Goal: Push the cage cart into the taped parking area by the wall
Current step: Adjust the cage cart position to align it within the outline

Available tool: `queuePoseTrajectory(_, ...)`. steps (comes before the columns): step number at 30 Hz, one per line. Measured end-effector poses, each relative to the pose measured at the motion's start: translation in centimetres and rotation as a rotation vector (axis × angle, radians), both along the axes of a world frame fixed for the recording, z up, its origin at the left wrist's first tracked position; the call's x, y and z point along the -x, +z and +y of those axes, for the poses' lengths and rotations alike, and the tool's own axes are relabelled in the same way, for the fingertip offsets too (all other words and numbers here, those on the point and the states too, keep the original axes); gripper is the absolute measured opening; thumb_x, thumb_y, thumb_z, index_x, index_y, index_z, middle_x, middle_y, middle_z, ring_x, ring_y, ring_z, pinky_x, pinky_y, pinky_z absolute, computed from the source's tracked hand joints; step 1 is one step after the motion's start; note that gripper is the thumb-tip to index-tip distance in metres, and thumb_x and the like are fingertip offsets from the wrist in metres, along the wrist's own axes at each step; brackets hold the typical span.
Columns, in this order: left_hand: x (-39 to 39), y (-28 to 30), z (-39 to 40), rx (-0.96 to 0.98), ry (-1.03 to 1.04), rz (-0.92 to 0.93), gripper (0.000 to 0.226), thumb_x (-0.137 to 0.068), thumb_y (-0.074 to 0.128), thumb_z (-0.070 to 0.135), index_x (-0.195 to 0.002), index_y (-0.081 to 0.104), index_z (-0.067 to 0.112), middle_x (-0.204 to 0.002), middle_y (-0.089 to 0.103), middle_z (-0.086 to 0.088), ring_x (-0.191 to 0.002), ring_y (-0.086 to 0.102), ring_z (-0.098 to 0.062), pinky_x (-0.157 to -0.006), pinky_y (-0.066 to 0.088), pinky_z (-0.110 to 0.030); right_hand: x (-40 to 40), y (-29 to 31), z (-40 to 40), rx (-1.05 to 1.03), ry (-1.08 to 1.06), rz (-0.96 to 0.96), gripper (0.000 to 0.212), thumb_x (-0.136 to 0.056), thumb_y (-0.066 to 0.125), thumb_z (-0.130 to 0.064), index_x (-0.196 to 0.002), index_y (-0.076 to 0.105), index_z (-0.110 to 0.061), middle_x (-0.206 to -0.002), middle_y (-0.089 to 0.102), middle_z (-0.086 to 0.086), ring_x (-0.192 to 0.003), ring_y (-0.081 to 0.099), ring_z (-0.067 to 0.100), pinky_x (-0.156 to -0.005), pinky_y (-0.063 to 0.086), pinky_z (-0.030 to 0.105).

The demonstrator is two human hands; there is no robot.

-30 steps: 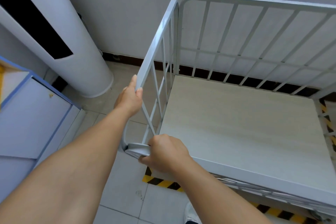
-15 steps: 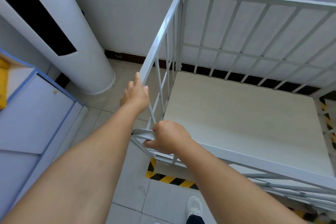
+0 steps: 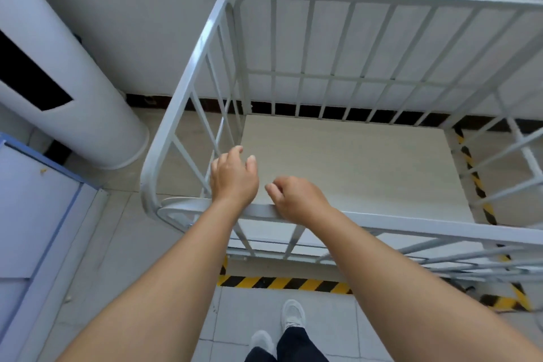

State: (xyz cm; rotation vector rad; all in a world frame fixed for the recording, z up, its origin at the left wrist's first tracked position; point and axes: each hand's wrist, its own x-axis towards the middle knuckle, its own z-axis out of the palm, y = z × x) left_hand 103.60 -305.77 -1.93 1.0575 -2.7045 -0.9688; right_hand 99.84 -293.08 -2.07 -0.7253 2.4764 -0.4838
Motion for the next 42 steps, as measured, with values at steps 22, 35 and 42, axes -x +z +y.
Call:
queuePoseTrajectory(22, 10.2, 2.8, 35.7, -0.245, -0.691, -0.005, 0.043, -0.099, 0.042, 0.033, -0.139, 0.041, 0.016, -0.127, 0.058, -0.007, -0.116, 0.053, -0.025, -0.093, 0.039, -0.034, 4.2, 3.7, 35.2, -0.004, -0.746, 0.276, 0.03, -0.098, 0.043, -0.032, -0.123, 0.054, -0.02, -0.121, 0.06, 0.001, -0.113, 0.047, 0.023, -0.094, 0.041, 0.037)
queuePoseTrajectory(35, 19.9, 4.1, 62.2, -0.424, -0.668, -0.061, 0.051, -0.099, 0.039, 0.037, -0.145, 0.028, 0.017, -0.104, 0.057, 0.003, -0.103, 0.054, -0.022, -0.096, 0.044, -0.039, 12.8, 5.4, 62.5, -0.097, -0.8, 0.352, 0.031, -0.096, 0.044, -0.029, -0.126, 0.052, -0.023, -0.131, 0.053, -0.002, -0.122, 0.04, 0.021, -0.101, 0.034, 0.035)
queuePoseTrajectory(42, 26.8, 3.4, 71.9, -0.523, -0.652, -0.11, 0.054, -0.098, 0.04, 0.037, -0.146, 0.027, 0.016, -0.136, 0.05, -0.01, -0.12, 0.051, -0.029, -0.102, 0.041, -0.042, 19.8, 6.8, 70.8, -0.171, -0.804, 0.355, 0.034, -0.097, 0.044, -0.029, -0.131, 0.048, -0.025, -0.14, 0.045, -0.004, -0.131, 0.033, 0.02, -0.105, 0.029, 0.036)
